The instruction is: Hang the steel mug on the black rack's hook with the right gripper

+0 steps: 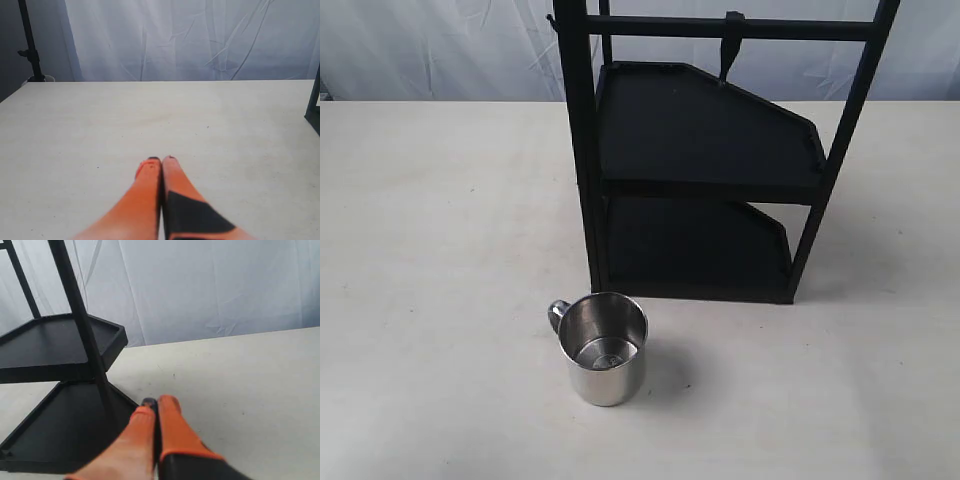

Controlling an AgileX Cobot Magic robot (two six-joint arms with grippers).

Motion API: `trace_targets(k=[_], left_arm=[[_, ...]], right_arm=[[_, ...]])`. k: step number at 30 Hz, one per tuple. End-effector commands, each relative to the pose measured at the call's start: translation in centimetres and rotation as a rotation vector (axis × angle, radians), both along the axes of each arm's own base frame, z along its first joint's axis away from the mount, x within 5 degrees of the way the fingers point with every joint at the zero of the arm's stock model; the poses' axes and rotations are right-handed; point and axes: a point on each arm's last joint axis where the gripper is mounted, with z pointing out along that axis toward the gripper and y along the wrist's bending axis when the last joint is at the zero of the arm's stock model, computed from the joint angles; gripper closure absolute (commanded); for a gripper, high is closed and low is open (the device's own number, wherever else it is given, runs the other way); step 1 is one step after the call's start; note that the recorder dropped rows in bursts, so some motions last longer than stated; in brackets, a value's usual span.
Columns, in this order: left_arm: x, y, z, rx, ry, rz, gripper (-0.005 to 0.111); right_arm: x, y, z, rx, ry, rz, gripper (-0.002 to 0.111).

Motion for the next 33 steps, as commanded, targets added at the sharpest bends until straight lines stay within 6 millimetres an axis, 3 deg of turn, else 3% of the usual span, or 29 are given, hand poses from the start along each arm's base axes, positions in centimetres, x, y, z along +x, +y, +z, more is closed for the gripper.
trace_targets(k=[1,5,8,11,14,18,22,26,30,33], left_arm=[[0.0,0.0,0.2,0.000,-0.012,-0.005,0.107],[0.0,0.0,0.2,0.000,-0.012,-0.005,0.107],[0.0,0.0,0.2,0.000,-0.012,-0.005,0.107],[0.0,0.0,0.2,0.000,-0.012,-0.005,0.107],[0.0,0.0,0.2,0.000,-0.012,-0.005,0.107],[0.0,0.0,0.2,0.000,-0.012,-0.005,0.107],[0.0,0.0,0.2,0.000,-0.012,-0.005,0.107],[0.0,0.0,0.2,0.000,-0.012,-0.005,0.107],[0.0,0.0,0.2,0.000,-0.012,-0.005,0.107],[0.0,0.0,0.2,0.000,-0.012,-0.005,0.107]], right_arm=[[0.0,0.0,-0.1,-0.003,-0.014,-0.004,0.109],[0.0,0.1,0.6,0.008,-0.088,0.003,0.109],[-0.1,0.1,2.0,0.307,-0.238,0.013,0.109],[-0.3,-0.6,3.2,0.714,-0.375,-0.002,0.109],[-0.3,-0.9,3.1,0.991,-0.378,-0.019,0.109],[-0.2,-0.7,2.8,1.116,-0.325,-0.008,0.109],[-0.5,-1.3,3.6,1.166,-0.441,-0.013,0.109],[-1.2,-1.9,5.4,1.551,-0.599,0.108,0.109],[-3.9,-2.0,11.0,1.300,-0.937,0.285,0.109],[-4.3,-1.6,14.5,1.036,-0.984,0.252,0.109]])
